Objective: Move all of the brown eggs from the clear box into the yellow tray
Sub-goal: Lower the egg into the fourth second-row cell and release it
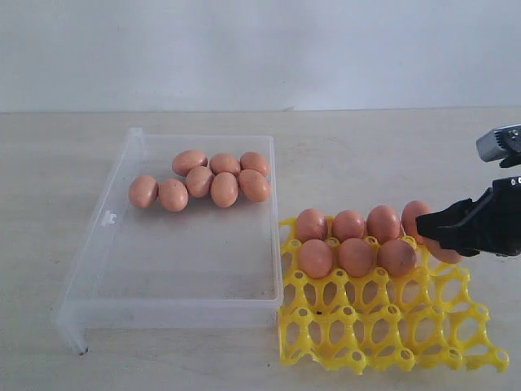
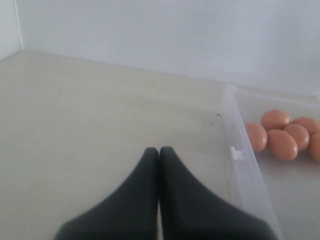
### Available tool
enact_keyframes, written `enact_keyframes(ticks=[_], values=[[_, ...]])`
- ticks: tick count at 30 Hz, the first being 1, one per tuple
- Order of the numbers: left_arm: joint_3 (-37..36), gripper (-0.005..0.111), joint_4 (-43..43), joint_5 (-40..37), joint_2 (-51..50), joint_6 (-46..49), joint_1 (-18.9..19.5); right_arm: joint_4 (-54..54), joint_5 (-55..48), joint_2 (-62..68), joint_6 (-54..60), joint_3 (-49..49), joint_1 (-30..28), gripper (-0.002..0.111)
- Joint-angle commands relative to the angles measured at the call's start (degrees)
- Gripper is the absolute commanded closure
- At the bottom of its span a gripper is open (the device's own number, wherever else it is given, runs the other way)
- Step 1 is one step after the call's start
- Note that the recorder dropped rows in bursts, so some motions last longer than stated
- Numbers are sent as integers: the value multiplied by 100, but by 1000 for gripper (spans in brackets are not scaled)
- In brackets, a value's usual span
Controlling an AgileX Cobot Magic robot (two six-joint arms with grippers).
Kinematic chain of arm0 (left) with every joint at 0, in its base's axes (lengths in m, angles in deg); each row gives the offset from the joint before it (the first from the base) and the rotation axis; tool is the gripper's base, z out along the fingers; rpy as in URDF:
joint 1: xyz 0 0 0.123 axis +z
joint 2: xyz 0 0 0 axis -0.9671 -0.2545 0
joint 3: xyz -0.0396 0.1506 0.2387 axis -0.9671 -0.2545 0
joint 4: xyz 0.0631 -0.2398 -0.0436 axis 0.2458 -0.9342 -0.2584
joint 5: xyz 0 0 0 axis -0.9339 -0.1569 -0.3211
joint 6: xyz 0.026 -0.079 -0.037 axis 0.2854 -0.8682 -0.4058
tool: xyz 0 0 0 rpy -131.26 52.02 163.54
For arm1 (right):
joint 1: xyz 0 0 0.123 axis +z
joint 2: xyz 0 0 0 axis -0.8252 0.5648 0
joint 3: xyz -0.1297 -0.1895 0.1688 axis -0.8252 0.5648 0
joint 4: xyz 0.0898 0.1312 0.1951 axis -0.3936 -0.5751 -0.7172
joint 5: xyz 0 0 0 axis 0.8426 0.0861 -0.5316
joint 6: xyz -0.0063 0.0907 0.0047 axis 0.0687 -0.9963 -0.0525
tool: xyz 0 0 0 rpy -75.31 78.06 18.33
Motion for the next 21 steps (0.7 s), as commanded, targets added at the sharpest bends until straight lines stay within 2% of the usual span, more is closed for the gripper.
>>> enact_keyframes(ticks=[1, 16, 21], values=[[-1, 111, -45, -20, -17, -42, -17, -426, 171, 212, 407, 10, 14, 108], [-1, 111, -45, -20, -17, -42, -17, -711, 171, 286, 489, 10, 14, 108], [-1, 111, -45, -20, -17, -42, -17, -387, 171, 286, 489, 10, 14, 108]])
